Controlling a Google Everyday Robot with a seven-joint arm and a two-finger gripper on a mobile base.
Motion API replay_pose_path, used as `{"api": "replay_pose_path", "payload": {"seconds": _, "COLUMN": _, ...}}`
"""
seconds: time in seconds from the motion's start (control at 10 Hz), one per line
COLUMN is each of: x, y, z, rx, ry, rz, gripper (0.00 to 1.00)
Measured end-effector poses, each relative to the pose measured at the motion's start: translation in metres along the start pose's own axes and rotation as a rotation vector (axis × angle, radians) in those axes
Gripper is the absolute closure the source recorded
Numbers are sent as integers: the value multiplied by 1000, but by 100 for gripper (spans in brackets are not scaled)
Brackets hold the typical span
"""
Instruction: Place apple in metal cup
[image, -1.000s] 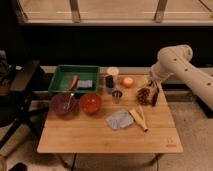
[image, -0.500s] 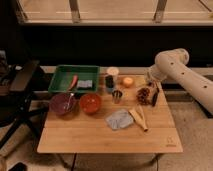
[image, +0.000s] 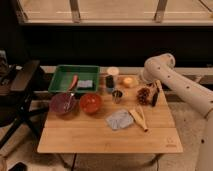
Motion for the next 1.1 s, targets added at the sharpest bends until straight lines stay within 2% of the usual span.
{"api": "replay_pose_path", "payload": {"seconds": 0.2, "x": -17, "y": -6, "z": 15, "rx": -2, "ry": -8, "rz": 12, "gripper": 25}}
{"api": "replay_pose_path", "payload": {"seconds": 0.3, "x": -20, "y": -5, "z": 16, "rx": -6, "ry": -10, "rz": 15, "gripper": 25}}
{"api": "replay_pose_path", "payload": {"seconds": 0.7, "x": -19, "y": -8, "z": 18, "rx": -4, "ry": -9, "rz": 19, "gripper": 25}}
{"api": "replay_pose_path", "payload": {"seconds": 1.1, "x": -47, "y": -6, "z": 40, "rx": 27, "ry": -44, "rz": 11, "gripper": 25}}
